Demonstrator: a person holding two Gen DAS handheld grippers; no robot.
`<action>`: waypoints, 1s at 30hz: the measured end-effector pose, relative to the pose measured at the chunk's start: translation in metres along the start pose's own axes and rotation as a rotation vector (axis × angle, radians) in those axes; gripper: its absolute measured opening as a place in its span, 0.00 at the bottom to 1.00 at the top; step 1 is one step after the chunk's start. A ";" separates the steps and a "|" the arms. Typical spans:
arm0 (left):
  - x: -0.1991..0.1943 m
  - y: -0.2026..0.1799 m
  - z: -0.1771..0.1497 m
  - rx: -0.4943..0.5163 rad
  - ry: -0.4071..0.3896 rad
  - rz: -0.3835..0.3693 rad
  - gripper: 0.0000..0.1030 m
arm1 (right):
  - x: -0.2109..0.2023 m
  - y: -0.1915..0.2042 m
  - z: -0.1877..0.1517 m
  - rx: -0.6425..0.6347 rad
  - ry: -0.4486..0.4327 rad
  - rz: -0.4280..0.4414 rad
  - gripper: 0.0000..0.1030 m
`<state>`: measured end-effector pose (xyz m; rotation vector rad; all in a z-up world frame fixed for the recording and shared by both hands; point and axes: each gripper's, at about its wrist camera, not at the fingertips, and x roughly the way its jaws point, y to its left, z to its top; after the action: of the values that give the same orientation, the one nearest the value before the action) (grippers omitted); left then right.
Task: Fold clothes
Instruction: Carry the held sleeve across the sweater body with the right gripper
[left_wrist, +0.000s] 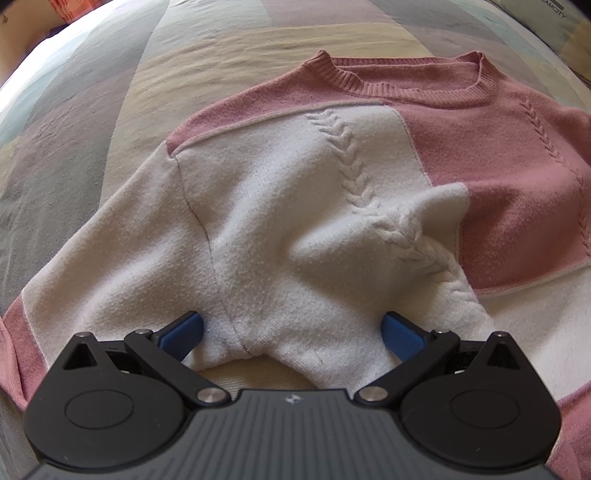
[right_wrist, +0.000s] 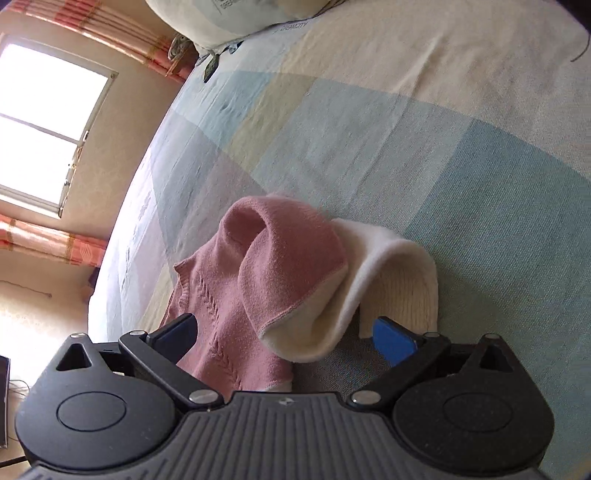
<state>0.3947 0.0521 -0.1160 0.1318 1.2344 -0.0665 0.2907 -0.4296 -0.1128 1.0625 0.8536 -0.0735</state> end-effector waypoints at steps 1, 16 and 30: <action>0.000 -0.001 0.000 -0.001 0.001 0.003 1.00 | 0.004 -0.009 0.004 0.045 -0.022 0.023 1.00; -0.004 -0.008 -0.002 -0.061 0.017 0.060 1.00 | 0.039 -0.082 0.025 0.324 -0.151 0.221 0.96; -0.003 -0.009 0.004 -0.068 0.041 0.073 1.00 | 0.039 -0.110 0.017 0.410 -0.150 0.139 0.06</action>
<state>0.3961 0.0425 -0.1123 0.1195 1.2699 0.0422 0.2787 -0.4863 -0.2149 1.4784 0.6400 -0.2157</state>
